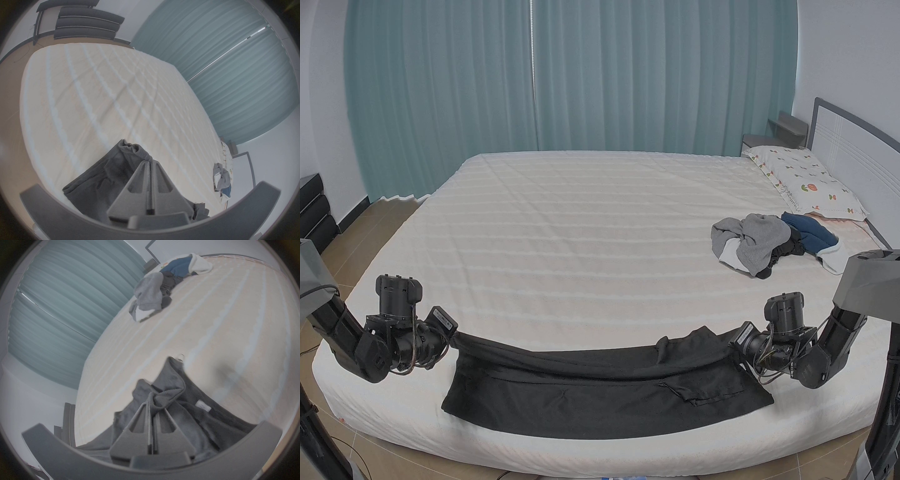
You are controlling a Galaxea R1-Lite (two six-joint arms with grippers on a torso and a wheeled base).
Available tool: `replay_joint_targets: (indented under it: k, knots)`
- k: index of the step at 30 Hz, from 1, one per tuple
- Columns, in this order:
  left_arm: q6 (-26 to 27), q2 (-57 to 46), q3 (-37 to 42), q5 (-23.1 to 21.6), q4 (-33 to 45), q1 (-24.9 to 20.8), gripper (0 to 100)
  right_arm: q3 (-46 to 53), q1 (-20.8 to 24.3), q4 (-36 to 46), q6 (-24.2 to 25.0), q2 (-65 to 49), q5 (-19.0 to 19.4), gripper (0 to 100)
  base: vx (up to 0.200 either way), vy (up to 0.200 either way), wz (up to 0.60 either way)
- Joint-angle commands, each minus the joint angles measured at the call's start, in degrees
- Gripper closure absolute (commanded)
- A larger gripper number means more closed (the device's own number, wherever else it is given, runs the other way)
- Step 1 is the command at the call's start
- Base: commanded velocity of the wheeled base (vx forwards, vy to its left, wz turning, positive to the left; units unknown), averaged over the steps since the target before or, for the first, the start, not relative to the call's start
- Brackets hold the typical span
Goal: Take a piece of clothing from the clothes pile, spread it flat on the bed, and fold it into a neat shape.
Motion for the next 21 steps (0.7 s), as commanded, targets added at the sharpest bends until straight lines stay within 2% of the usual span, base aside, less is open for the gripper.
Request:
replay_joint_targets:
  k: [1,7,12,18,21]
  knots:
    - [0.9,1.1,-6.3,-0.1,0.4,0.8,100,-5.9,-1.0,0.1,0.0,-0.4,0.0,100,0.0,0.0,0.0]
    - [1.0,5.1,-14.5,-0.1,-0.1,1.2,100,-15.1,-2.5,-0.2,0.5,0.4,-0.6,100,0.0,0.0,0.0]
    - [0.6,5.6,-14.5,-0.3,-0.5,1.3,100,-14.4,-2.2,-1.7,0.4,0.2,-0.7,100,0.0,0.0,0.0]
    - [1.1,8.0,-10.0,-0.1,-6.3,1.4,100,-8.9,-2.0,-4.0,0.2,1.8,-0.6,100,0.0,0.0,0.0]
    - [1.9,8.0,-3.6,-0.3,-12.5,1.7,100,-3.2,-1.8,-6.5,-0.8,2.0,0.1,100,0.0,0.0,0.0]
